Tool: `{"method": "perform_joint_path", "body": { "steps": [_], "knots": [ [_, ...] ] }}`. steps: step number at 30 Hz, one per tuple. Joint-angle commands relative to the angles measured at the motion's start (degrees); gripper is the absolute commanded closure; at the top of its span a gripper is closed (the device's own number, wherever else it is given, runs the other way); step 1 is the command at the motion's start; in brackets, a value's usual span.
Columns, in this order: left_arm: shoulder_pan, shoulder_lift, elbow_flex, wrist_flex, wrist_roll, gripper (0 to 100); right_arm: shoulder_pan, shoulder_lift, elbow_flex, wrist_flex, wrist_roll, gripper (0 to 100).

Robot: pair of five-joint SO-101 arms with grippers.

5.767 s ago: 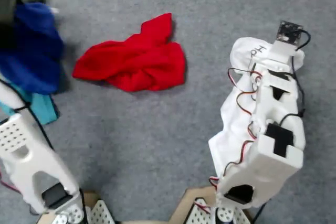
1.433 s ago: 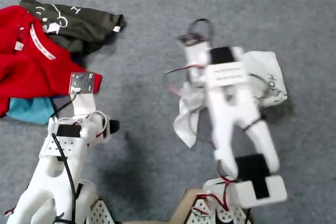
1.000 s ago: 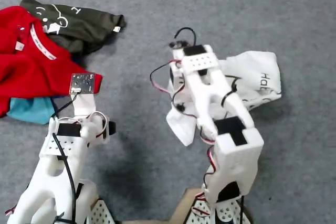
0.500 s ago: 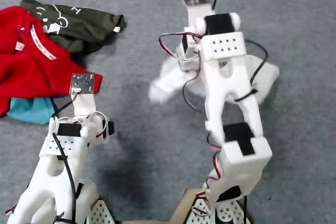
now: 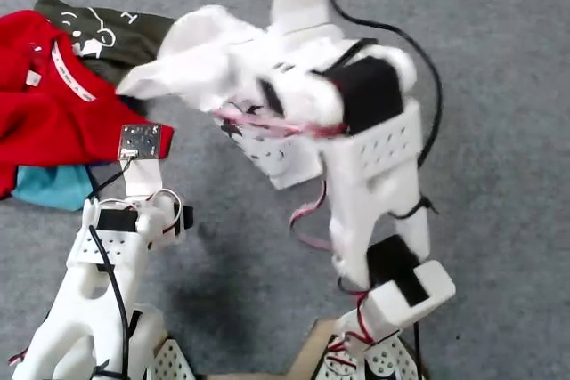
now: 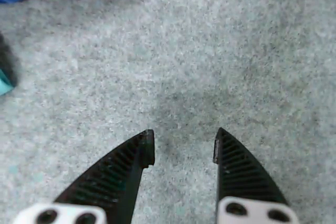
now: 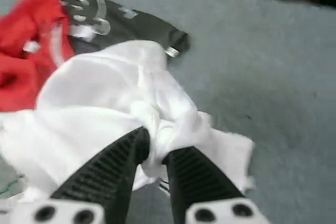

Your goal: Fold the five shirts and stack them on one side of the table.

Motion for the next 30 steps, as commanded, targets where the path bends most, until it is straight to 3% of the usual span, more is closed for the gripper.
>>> {"method": "perform_joint_path", "body": {
  "steps": [1, 8, 17, 20, 24, 30],
  "knots": [
    [-0.57, -0.35, -2.86, -0.18, 0.09, 80, 12.22, 0.57, 9.80, -0.09, -0.35, 97.0],
    [-0.57, -0.35, -2.77, -0.18, 0.09, 80, 30.07, 1.71, 29.32, -0.44, 3.25, 96.9],
    [-0.48, -0.35, -2.77, -0.26, 0.09, 80, 49.93, 6.46, 45.14, -0.44, 30.51, 96.6],
    [0.40, -0.35, -5.85, 0.35, 0.18, 80, 55.82, 9.71, 45.93, -0.53, 38.95, 87.8],
    [9.36, 0.35, -16.75, 3.25, 0.44, 80, 61.01, 10.77, 45.76, -0.09, 52.04, 68.0],
    [28.26, 7.03, -33.10, 0.88, 0.62, 80, 65.58, 3.38, 46.02, -0.09, 60.48, 67.0]
  ]
}}
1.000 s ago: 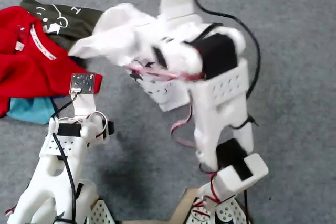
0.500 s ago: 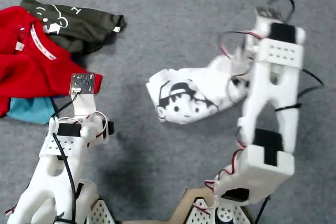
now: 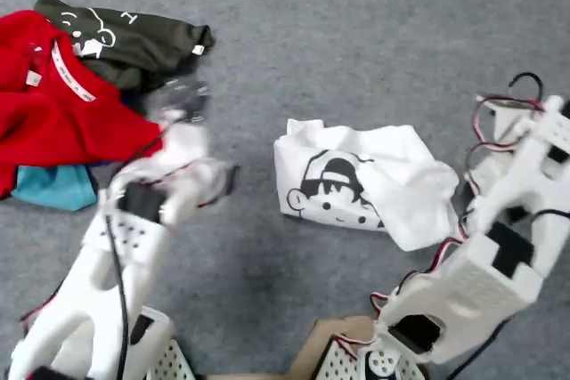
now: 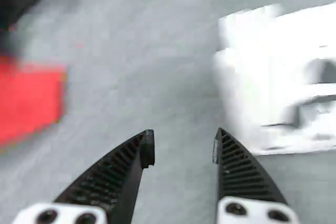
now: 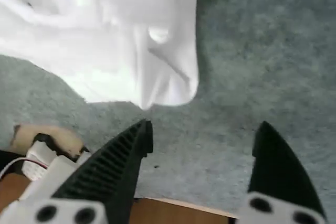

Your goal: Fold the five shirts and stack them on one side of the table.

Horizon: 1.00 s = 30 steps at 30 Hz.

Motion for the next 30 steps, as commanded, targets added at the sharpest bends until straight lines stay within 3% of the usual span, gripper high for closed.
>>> {"method": "perform_joint_path", "body": {
  "steps": [1, 6, 9, 12, 16, 21, 23, 28, 30],
  "knots": [
    [8.57, 7.30, -12.18, -1.93, 1.23, 80, 2.46, -7.52, 0.40, 0.35, 4.57, 67.1],
    [11.03, 32.70, -29.23, -1.49, 9.41, 75, 1.23, -15.60, 6.11, -0.09, 6.95, 82.5],
    [12.62, 46.15, -40.84, 3.34, 11.96, 75, 0.26, -18.51, 10.24, -0.18, 10.37, 93.5],
    [13.41, 55.91, -49.98, 6.95, 12.31, 75, 0.18, -19.74, 14.64, -3.08, 13.45, 91.3],
    [12.53, 64.97, -55.69, 7.65, 11.69, 80, -4.48, -17.89, 21.76, -10.11, 13.10, 79.0],
    [10.68, 66.81, -57.98, 8.09, 10.55, 98, -13.63, -12.35, 28.97, -19.69, 2.64, 68.1],
    [10.68, 66.64, -58.95, 11.52, 7.47, 97, -15.82, -10.33, 29.32, -23.38, -0.35, 72.3],
    [8.04, 62.24, -62.73, 21.54, 4.48, 97, -17.76, -9.54, 25.98, -25.67, -5.80, 95.5],
    [5.32, 58.73, -63.69, 23.47, 4.48, 97, -17.76, -9.54, 23.34, -23.82, -6.95, 93.9]
  ]
}}
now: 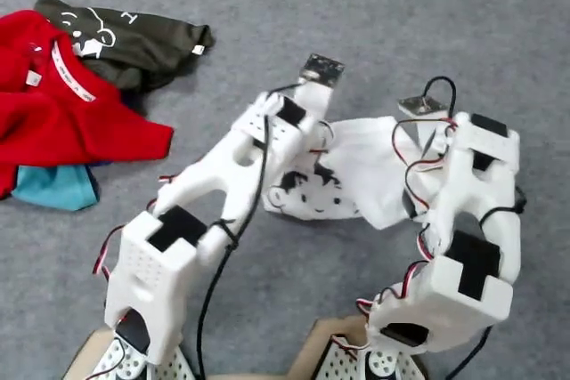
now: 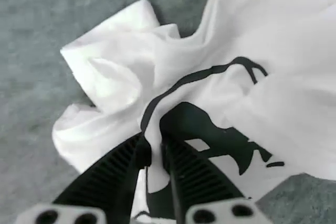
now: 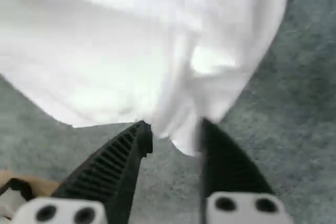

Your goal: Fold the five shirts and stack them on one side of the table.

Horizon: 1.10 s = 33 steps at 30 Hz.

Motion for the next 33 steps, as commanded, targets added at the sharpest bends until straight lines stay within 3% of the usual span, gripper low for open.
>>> {"method": "perform_joint_path", "body": {
  "steps": [1, 8, 13, 16, 23, 28, 33],
  "knots": [
    [-5.23, -8.62, -4.00, 3.34, -0.79, 97, -0.70, -0.13, -5.67, 2.29, -2.11, 94.4],
    [-11.74, -23.12, -3.56, 7.03, -0.79, 97, -0.97, -0.13, -16.48, 11.87, -6.86, 94.9],
    [-14.81, -30.24, 1.01, 12.48, -3.52, 97, -1.14, 0.13, -23.43, 10.37, -17.85, 94.9],
    [-19.74, -34.55, 5.67, 14.07, -4.75, 97, -2.02, -0.13, -25.19, 10.64, -20.04, 94.9],
    [-29.76, -45.89, 28.62, 11.08, -5.89, 97, -7.82, 0.40, -25.19, 12.66, -20.13, 94.6],
    [-33.80, -57.14, 46.90, 7.47, -15.03, 97, -10.73, 0.40, -25.98, 11.43, -20.66, 94.6],
    [-39.69, -70.86, 60.44, 4.48, -22.24, 97, -18.90, 0.40, -26.86, 10.20, -20.66, 94.6]
  ]
}}
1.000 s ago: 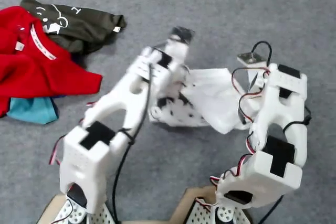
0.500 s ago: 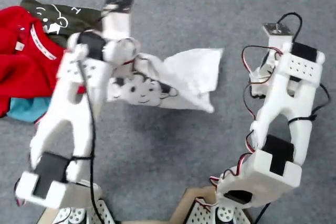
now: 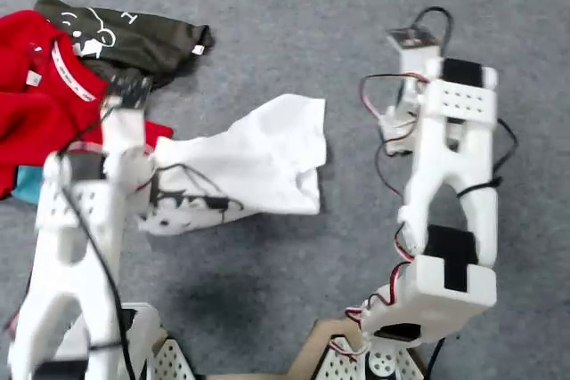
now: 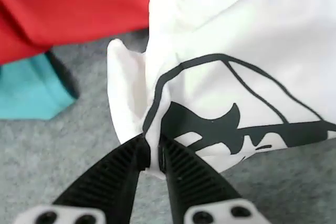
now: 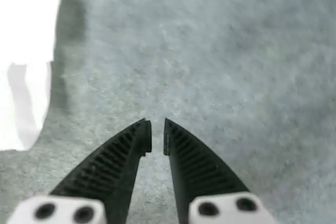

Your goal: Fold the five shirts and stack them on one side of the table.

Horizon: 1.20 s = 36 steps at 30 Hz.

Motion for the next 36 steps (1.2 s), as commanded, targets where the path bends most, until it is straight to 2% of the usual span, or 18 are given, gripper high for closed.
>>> {"method": "perform_joint_path", "body": {
  "steps": [1, 4, 8, 11, 14, 19, 24, 26, 31, 36],
  "knots": [
    [-3.82, -10.11, 7.87, -2.37, -5.27, 97, -6.68, -0.22, -4.18, -2.29, -0.35, 94.5],
    [-6.81, -15.74, 12.09, -5.19, -6.51, 97, -10.73, 1.80, -7.16, -5.36, -0.44, 94.5],
    [-16.84, -19.34, 14.37, -11.43, -3.96, 97, -14.15, 11.30, -16.57, -5.63, -2.81, 93.6],
    [-18.15, -19.25, 15.78, -14.68, -6.24, 97, -16.09, 20.70, -26.42, -5.45, -8.44, 82.7],
    [-18.07, -19.25, 17.98, -19.43, -5.98, 97, -18.55, 30.73, -38.99, -1.58, -10.55, 74.7],
    [-18.33, -19.25, 22.99, -29.10, -1.67, 97, -23.74, 47.43, -61.41, 9.23, -10.99, 82.2],
    [-18.07, -17.76, 23.96, -29.54, -1.41, 97, -23.91, 60.18, -80.22, 13.80, -12.66, 88.1],
    [-18.07, -16.09, 23.78, -29.54, -1.41, 97, -23.56, 62.29, -81.89, 13.89, -13.27, 87.1],
    [-18.07, -12.66, 23.34, -29.89, -1.41, 97, -23.65, 63.08, -79.60, 13.89, -13.36, 76.2],
    [-17.98, -11.43, 23.34, -29.98, -1.32, 97, -23.82, 62.64, -76.97, 13.89, -12.92, 75.5]
  ]
}}
